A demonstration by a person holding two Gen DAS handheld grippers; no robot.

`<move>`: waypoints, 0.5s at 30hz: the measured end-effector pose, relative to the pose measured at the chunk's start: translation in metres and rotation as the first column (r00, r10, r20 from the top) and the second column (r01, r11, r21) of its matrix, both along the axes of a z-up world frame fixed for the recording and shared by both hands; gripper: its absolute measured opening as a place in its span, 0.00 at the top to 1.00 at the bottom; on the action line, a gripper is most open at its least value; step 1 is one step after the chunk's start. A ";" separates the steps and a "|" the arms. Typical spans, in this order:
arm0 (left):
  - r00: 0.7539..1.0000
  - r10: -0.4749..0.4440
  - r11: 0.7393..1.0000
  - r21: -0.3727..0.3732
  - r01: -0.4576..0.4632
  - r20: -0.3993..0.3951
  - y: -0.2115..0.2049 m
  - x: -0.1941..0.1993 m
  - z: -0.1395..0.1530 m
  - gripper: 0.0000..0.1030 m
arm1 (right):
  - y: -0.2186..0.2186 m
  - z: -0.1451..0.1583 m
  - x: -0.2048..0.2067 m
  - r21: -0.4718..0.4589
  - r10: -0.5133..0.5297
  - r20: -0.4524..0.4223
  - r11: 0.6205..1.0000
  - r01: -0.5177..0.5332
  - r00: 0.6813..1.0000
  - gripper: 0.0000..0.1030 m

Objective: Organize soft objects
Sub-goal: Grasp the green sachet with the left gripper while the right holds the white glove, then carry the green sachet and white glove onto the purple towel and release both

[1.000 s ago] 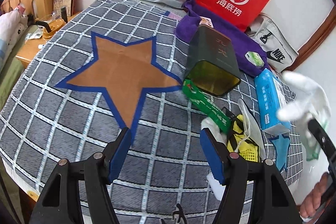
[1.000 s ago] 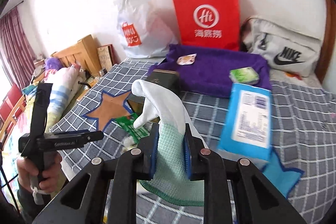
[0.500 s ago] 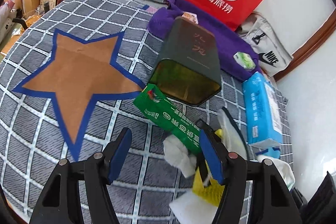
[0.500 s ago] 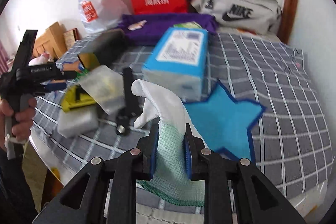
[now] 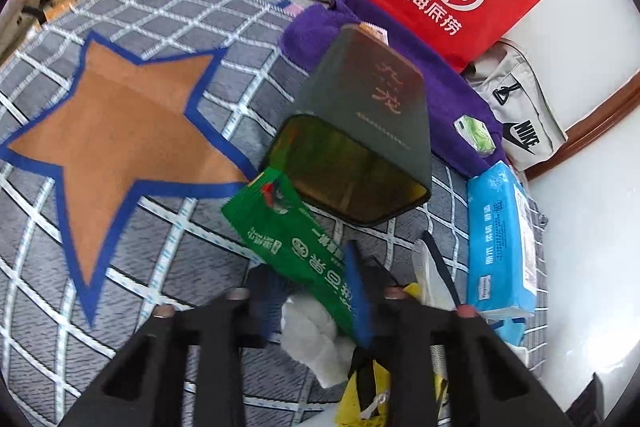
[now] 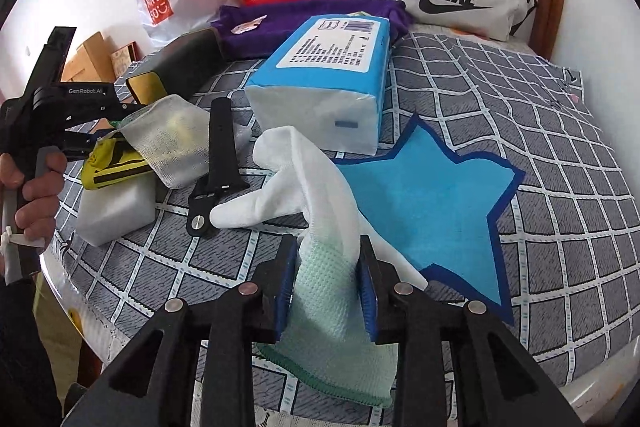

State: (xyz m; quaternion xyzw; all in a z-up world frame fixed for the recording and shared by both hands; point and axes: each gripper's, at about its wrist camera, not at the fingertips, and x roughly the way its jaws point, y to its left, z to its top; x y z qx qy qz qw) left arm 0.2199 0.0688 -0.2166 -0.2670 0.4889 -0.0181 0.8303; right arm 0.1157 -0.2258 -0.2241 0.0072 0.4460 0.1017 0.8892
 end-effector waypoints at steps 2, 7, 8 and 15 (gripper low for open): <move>1.000 -0.007 1.000 0.011 0.007 0.013 -0.001 -0.001 0.002 0.82 | -0.002 0.001 -0.001 0.005 -0.014 0.011 1.000 0.014 1.000 0.72; 0.998 -0.021 0.999 0.032 0.019 0.052 0.001 -0.010 0.018 0.88 | -0.004 0.006 -0.004 0.014 -0.031 0.029 0.999 0.031 0.999 0.76; 0.998 -0.017 0.999 0.028 0.016 0.061 0.004 -0.013 0.022 0.89 | -0.004 0.008 -0.005 0.008 -0.031 0.034 0.999 0.031 0.999 0.77; 0.994 0.015 0.999 0.026 -0.018 0.111 0.025 -0.028 0.046 0.91 | -0.004 0.023 -0.007 0.006 -0.052 0.046 0.999 0.052 0.998 0.77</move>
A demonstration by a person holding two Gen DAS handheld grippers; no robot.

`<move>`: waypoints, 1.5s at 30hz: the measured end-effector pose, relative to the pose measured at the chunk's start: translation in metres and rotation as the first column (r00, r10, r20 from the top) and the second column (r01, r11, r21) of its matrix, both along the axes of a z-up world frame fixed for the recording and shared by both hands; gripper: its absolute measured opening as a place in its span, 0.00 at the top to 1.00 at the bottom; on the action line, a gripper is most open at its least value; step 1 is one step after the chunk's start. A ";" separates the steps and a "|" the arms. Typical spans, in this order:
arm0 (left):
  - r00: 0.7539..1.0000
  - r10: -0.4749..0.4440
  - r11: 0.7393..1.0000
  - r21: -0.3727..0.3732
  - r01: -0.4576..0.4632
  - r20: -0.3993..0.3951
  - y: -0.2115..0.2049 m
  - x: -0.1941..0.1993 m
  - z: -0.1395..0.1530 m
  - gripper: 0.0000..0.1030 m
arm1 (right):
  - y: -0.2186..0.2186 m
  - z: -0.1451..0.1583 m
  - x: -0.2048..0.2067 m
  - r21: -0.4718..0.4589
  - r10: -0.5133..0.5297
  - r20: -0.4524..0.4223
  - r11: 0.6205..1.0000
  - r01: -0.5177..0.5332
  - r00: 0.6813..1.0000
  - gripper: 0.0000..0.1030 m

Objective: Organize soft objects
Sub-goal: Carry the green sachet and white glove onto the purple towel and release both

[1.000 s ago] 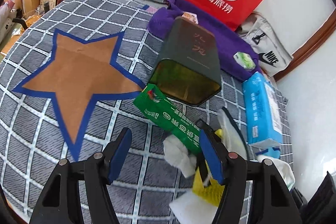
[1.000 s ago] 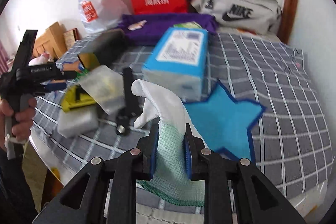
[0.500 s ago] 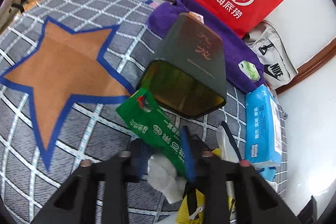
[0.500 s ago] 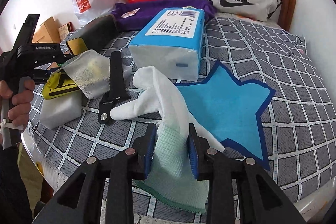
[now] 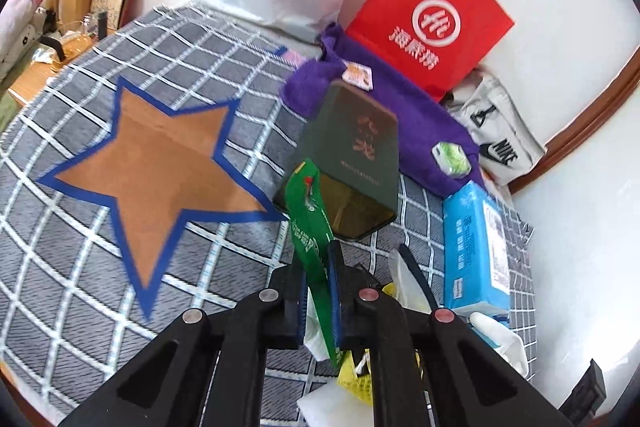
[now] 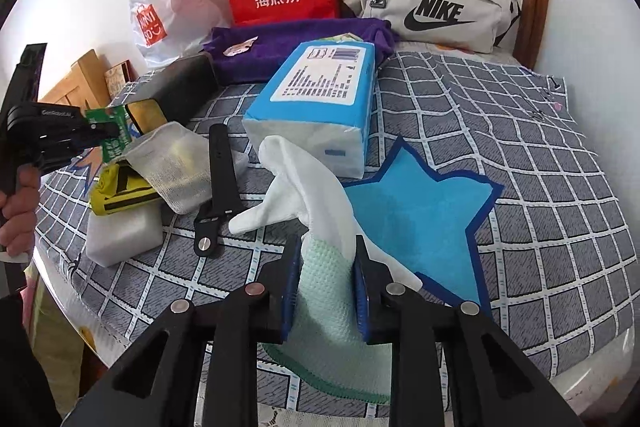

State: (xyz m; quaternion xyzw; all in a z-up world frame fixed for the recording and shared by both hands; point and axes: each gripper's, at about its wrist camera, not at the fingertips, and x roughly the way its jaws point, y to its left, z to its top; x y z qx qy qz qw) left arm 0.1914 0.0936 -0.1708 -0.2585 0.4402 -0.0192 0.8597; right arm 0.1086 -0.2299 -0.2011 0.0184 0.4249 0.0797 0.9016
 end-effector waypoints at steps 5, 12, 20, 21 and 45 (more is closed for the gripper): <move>0.999 0.011 1.000 0.005 -0.011 0.031 0.012 -0.010 0.019 0.92 | -0.002 0.012 -0.003 -0.013 -0.015 0.011 1.000 0.016 1.000 0.77; 0.997 0.016 1.000 0.002 -0.016 0.073 0.019 -0.018 0.046 0.92 | -0.004 0.031 -0.006 -0.008 -0.022 0.036 1.000 0.022 0.999 0.78; 0.994 0.016 1.000 -0.005 -0.016 0.112 0.025 -0.017 0.067 0.92 | -0.002 0.062 -0.002 0.019 0.008 0.093 1.000 -0.010 0.996 0.78; 0.993 0.015 1.000 -0.006 -0.015 0.116 0.026 -0.016 0.069 0.92 | -0.002 0.065 0.000 0.019 0.010 0.097 1.000 -0.012 0.995 0.78; 0.988 -0.049 0.996 0.087 0.037 0.146 0.001 0.074 0.103 0.92 | -0.005 0.115 0.115 0.028 -0.003 0.161 1.000 -0.002 0.987 0.78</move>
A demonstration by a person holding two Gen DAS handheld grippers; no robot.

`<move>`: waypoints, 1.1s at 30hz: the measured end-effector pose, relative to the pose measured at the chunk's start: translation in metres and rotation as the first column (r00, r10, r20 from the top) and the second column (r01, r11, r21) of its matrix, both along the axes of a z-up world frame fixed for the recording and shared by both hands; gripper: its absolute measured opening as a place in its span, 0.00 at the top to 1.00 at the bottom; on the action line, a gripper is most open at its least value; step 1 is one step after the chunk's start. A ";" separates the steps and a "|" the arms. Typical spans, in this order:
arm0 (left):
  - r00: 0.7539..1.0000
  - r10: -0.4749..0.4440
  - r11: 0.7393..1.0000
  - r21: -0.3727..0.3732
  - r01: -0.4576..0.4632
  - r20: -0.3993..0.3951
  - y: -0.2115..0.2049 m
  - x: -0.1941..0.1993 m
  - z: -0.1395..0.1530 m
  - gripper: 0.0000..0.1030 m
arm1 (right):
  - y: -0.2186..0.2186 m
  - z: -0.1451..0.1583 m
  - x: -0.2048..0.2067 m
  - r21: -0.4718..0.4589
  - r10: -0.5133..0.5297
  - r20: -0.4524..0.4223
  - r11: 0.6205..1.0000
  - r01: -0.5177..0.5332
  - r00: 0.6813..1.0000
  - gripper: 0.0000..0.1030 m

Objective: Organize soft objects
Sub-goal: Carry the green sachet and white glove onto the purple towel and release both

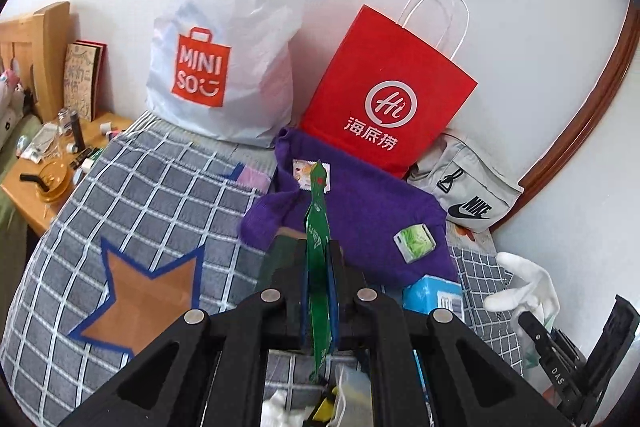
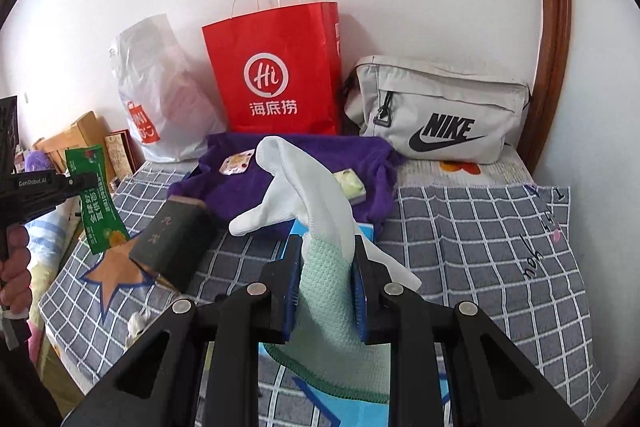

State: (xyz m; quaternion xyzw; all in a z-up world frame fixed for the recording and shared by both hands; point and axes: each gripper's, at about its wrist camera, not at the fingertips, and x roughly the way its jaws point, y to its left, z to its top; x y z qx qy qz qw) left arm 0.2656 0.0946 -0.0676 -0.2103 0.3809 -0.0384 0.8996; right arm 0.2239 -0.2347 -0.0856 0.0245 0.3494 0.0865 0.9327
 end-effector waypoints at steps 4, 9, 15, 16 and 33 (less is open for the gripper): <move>1.000 -0.011 1.000 0.002 0.011 -0.008 -0.006 0.018 -0.001 0.92 | 0.000 0.000 0.022 0.007 -0.007 -0.002 1.000 0.007 1.000 0.78; 0.999 -0.036 0.999 -0.025 0.036 -0.029 -0.011 0.042 -0.006 0.92 | -0.001 -0.003 0.051 0.016 -0.016 -0.016 1.000 0.016 1.000 0.78; 0.999 -0.044 0.998 -0.049 0.042 -0.029 -0.011 0.066 -0.006 0.92 | 0.003 -0.004 0.084 0.005 -0.016 -0.019 1.000 0.016 1.000 0.78; 0.999 -0.044 0.998 -0.048 0.043 -0.030 -0.012 0.070 -0.006 0.92 | 0.003 -0.005 0.089 0.004 -0.017 -0.019 1.000 0.017 1.000 0.78; 0.991 -0.084 0.994 -0.084 0.075 -0.100 -0.021 0.144 -0.038 0.92 | 0.018 -0.028 0.192 0.011 0.003 -0.064 1.000 -0.003 0.998 0.78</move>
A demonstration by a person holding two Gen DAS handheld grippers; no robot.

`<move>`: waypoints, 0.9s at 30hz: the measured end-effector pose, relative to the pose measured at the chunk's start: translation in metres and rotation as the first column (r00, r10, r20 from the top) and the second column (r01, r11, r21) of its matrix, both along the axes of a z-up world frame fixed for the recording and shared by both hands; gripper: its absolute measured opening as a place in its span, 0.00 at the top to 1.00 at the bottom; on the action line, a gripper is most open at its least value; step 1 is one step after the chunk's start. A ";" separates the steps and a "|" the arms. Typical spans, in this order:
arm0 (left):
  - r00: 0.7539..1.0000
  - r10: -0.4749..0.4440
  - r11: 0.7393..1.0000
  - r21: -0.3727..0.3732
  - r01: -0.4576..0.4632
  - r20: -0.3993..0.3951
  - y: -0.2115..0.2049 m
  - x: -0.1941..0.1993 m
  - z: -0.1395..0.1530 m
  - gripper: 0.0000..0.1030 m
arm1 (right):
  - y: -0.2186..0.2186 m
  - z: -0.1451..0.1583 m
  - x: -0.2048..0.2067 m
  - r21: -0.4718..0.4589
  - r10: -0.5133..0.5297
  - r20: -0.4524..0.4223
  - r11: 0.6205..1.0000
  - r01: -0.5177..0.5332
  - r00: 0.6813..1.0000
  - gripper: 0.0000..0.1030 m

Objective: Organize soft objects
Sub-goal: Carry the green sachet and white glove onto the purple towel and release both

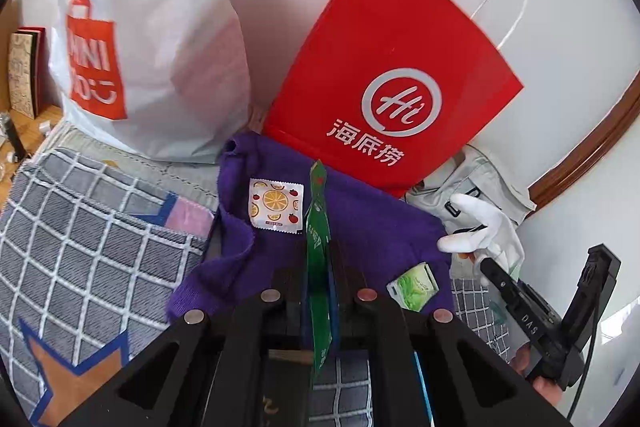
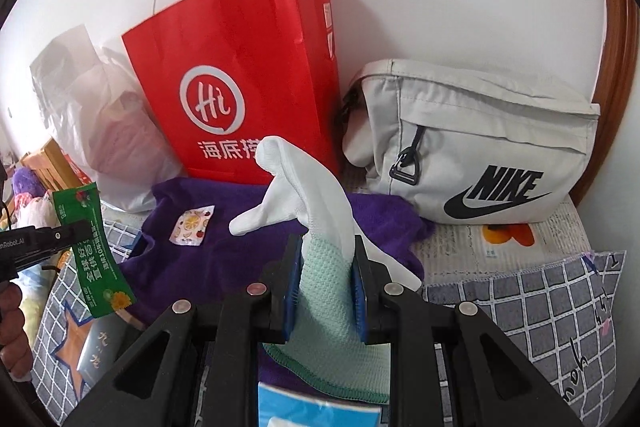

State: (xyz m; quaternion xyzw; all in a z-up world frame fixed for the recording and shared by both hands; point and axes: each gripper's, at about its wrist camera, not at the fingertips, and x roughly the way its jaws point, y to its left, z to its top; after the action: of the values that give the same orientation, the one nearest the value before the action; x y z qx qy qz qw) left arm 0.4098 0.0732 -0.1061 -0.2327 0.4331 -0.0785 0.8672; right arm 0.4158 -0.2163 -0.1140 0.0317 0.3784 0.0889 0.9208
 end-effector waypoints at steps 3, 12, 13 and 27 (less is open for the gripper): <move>1.000 -0.014 1.000 -0.005 0.014 -0.020 -0.006 0.012 -0.012 0.92 | -0.001 -0.013 0.007 -0.011 0.001 -0.021 1.000 -0.001 1.000 0.78; 0.988 -0.097 0.995 -0.035 0.094 -0.118 -0.031 0.046 -0.049 0.92 | -0.012 -0.044 0.026 -0.035 -0.013 -0.092 0.999 0.010 0.996 0.78; 0.986 -0.092 0.996 -0.023 0.090 -0.139 -0.033 0.050 -0.054 0.92 | -0.013 -0.045 0.027 -0.039 -0.014 -0.096 0.999 0.010 0.995 0.78; 0.974 -0.082 0.996 -0.050 0.073 -0.213 -0.026 0.066 -0.087 0.92 | -0.008 -0.075 0.045 -0.034 0.020 -0.183 0.999 -0.027 0.983 0.77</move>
State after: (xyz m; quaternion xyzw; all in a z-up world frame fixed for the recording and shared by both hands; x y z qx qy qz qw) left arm 0.4753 0.0472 -0.1927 -0.2409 0.5314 -0.0956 0.8065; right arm 0.4604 -0.2242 -0.1893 0.0182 0.4631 0.0895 0.8816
